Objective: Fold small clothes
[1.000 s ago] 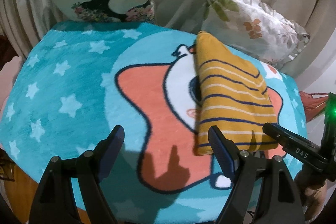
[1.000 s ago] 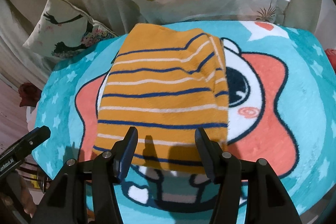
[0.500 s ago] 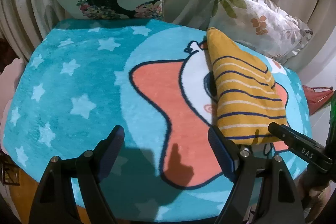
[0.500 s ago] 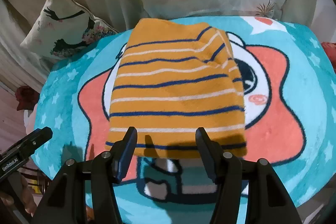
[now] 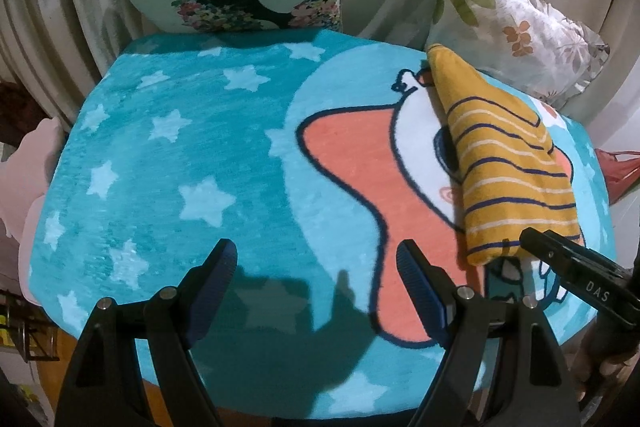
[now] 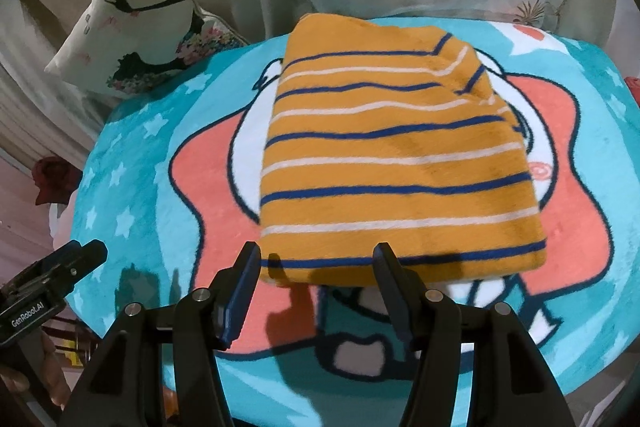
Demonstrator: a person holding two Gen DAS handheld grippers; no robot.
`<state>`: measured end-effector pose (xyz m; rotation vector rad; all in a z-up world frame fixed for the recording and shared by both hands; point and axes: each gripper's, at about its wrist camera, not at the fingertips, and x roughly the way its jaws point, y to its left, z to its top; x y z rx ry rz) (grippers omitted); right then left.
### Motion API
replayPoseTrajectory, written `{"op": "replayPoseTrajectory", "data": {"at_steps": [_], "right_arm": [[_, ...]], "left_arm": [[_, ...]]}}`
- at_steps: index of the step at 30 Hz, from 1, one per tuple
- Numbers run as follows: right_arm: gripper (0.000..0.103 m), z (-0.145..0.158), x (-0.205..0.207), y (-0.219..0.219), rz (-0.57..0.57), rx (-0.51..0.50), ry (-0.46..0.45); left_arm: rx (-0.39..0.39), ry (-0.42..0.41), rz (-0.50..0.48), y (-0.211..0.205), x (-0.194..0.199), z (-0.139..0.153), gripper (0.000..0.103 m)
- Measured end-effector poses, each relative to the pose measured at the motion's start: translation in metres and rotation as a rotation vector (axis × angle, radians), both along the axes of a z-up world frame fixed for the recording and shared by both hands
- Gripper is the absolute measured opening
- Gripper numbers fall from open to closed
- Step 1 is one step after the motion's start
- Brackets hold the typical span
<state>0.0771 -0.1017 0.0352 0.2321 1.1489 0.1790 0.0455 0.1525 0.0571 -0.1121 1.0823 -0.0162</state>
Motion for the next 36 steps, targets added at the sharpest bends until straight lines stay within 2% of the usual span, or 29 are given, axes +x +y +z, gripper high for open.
{"op": "replayPoseTrajectory", "data": {"at_steps": [12,23,26,33,36], "right_arm": [[0.064,-0.007,-0.011,0.017,-0.029,-0.001,0.014],[0.065,-0.006,-0.021,0.002,-0.077,0.004,0.010],[0.065,-0.002,-0.023,-0.006,-0.089,-0.006,-0.006],[0.065,0.003,-0.021,-0.027,-0.076,-0.012,-0.022],[0.065,0.010,-0.020,-0.041,-0.059,-0.019,-0.038]], "left_arm": [[0.008,0.017,-0.032,0.014,-0.001,-0.008,0.081],[0.005,0.030,-0.081,0.002,0.002,-0.015,0.081],[0.020,-0.019,-0.103,-0.011,-0.001,-0.009,0.081],[0.058,-0.205,-0.101,-0.042,-0.008,0.029,0.082],[0.037,-0.216,-0.080,-0.055,-0.009,0.037,0.088]]}}
